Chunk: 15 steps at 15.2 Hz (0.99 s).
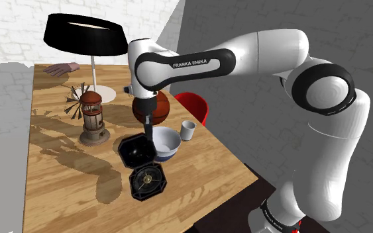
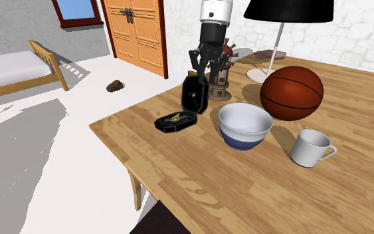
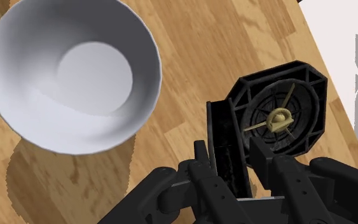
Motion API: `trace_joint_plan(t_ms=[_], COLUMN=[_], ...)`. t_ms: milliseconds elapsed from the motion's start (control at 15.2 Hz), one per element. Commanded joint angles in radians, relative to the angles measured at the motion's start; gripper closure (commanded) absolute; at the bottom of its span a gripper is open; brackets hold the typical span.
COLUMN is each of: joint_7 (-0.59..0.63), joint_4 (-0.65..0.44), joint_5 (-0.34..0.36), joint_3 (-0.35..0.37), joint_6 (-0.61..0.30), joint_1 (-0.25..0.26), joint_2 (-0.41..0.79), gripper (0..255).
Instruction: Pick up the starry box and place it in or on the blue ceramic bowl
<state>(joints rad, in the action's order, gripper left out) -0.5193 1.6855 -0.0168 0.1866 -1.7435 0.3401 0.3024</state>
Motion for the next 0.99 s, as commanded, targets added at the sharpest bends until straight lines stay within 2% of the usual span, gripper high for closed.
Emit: trace_joint_plan(t_ms=[0,858,924], joint_7=[0.001,0.007,-0.012], joint_4=[-0.016,-0.156,-0.171], joint_5=[-0.002,-0.006,-0.002], joint_3=[0.001,0.003,-0.005], joint_6=[0.026,0.187,0.199], joint_1=[0.000,0.001,-0.012], joint_2=[-0.011,-0.032,-0.028], gripper=[255,255,255])
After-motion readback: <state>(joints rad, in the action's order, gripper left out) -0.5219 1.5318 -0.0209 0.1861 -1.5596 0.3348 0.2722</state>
